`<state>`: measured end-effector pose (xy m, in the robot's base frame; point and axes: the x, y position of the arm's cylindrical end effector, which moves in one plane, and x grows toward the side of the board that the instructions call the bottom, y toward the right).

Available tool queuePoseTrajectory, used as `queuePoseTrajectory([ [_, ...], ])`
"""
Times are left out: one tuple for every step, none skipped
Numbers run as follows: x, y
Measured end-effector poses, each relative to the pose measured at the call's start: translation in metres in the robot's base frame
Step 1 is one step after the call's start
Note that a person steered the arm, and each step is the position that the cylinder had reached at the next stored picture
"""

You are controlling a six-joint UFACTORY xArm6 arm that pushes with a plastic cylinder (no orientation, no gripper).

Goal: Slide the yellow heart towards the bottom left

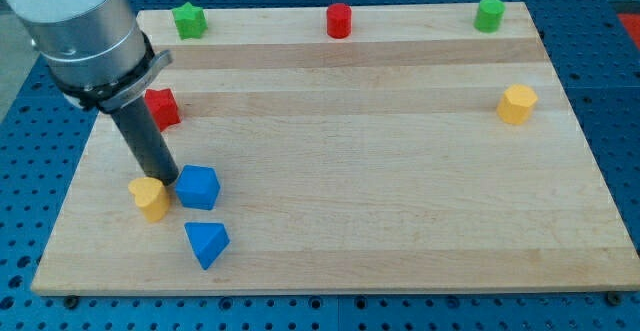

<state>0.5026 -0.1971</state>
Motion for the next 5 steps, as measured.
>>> queuePoseTrajectory([
  [0.013, -0.004],
  [0.016, -0.005],
  [0.017, -0.005],
  [0.032, -0.005],
  [0.044, -0.008],
])
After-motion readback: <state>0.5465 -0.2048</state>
